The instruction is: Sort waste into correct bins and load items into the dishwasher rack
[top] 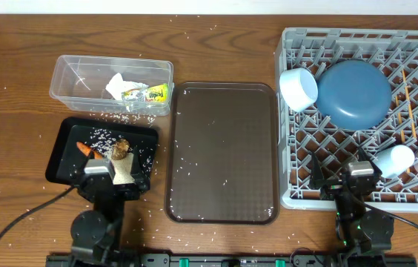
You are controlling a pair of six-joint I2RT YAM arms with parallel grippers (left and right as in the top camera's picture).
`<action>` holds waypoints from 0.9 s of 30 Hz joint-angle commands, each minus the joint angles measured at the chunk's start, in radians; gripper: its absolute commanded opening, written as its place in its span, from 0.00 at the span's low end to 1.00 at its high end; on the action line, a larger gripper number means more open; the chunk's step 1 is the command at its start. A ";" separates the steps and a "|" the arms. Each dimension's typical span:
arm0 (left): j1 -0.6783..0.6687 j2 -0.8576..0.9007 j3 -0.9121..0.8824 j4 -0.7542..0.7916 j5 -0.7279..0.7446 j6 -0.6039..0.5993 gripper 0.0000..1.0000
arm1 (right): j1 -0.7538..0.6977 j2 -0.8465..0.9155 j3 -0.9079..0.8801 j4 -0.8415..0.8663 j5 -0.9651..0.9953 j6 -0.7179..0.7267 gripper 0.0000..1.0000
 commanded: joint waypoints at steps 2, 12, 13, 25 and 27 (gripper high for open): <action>-0.005 -0.047 -0.093 0.077 0.001 0.017 0.98 | -0.010 -0.006 -0.004 0.000 0.003 0.016 0.99; -0.005 -0.050 -0.240 0.220 0.001 0.017 0.98 | -0.010 -0.006 -0.004 -0.001 0.003 0.016 0.99; -0.005 -0.050 -0.240 0.220 0.001 0.017 0.98 | -0.010 -0.006 -0.004 -0.001 0.003 0.016 0.99; -0.005 -0.049 -0.240 0.219 0.001 0.017 0.98 | -0.010 -0.006 -0.004 -0.001 0.003 0.016 0.99; -0.005 -0.049 -0.240 0.219 0.001 0.017 0.98 | -0.010 -0.006 -0.004 -0.001 0.003 0.016 0.99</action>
